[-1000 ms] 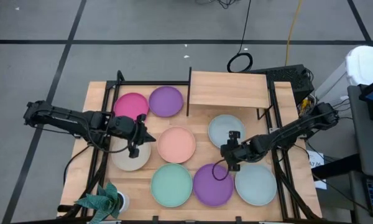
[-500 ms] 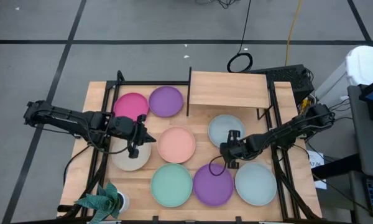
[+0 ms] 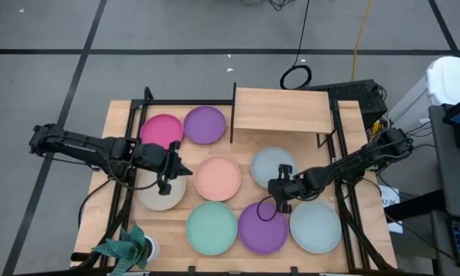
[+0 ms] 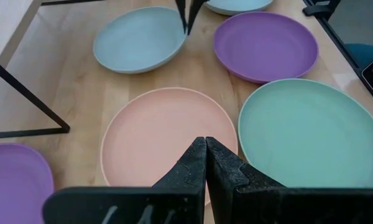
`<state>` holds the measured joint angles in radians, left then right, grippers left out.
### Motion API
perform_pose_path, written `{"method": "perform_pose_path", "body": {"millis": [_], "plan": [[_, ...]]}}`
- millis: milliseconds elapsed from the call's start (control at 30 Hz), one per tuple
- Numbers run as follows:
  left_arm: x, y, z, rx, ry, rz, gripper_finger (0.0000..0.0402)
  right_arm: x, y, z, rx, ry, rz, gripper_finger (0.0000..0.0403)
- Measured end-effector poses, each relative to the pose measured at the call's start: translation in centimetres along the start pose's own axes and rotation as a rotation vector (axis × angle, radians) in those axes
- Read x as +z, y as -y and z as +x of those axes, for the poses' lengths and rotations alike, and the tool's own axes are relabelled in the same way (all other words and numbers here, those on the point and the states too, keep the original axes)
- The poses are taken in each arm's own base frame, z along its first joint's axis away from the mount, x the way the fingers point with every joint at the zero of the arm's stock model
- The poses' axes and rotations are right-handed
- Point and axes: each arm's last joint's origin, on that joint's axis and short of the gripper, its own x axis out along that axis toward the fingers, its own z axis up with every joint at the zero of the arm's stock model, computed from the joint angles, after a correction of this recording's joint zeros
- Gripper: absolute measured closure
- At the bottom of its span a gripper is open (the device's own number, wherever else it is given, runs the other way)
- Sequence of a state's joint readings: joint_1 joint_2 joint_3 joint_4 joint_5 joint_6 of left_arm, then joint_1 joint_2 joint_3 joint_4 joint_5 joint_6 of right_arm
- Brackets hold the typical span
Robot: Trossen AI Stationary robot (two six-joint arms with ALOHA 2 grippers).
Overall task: Place and stack plates onto a shelf
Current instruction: Put the top light blue plate on the shelf
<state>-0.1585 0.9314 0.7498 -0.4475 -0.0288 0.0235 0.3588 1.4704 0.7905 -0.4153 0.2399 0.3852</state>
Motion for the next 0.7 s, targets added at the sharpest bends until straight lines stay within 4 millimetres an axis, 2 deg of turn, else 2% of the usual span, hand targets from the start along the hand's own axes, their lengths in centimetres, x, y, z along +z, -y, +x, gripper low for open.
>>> {"method": "perform_pose_path", "body": {"millis": [467, 700], "plan": [[0.0, 0.0, 0.0, 0.000, 0.004, -0.001, 0.0396, 5.0, -3.8, -6.2, -0.002, 0.146, -0.067, 0.0402], [0.0, 0.0, 0.0, 0.000, 0.004, -0.001, 0.0396, 6.8, -4.4, -9.8, -0.009, 0.157, -0.087, 0.0402]]}}
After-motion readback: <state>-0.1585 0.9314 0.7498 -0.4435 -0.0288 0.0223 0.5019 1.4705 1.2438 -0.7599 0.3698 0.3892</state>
